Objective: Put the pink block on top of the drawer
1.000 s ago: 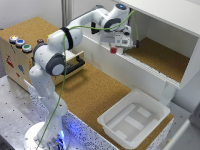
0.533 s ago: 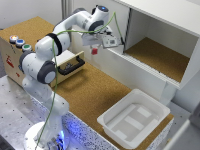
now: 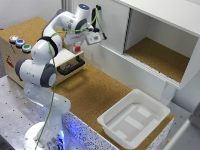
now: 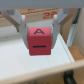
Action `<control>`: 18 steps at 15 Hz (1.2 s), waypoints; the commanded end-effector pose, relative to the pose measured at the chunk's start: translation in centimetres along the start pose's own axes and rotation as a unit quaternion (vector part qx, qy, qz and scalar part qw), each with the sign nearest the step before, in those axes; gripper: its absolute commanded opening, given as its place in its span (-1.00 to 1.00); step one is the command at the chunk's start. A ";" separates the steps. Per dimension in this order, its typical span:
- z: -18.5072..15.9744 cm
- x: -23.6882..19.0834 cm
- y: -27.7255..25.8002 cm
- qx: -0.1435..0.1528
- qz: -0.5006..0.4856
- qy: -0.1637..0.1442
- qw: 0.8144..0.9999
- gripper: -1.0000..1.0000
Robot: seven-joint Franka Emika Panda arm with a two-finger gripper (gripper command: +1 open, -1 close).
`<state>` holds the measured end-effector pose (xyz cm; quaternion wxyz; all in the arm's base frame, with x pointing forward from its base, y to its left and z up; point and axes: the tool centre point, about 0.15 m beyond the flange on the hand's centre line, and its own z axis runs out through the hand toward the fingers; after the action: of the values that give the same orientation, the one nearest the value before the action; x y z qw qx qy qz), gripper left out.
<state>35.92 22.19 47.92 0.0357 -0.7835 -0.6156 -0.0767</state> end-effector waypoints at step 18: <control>7.0 25.9 4.6 0.027 -0.094 0.098 0.990 -1.00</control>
<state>43.59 44.16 47.64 0.0665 -0.7233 -0.6640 -0.1774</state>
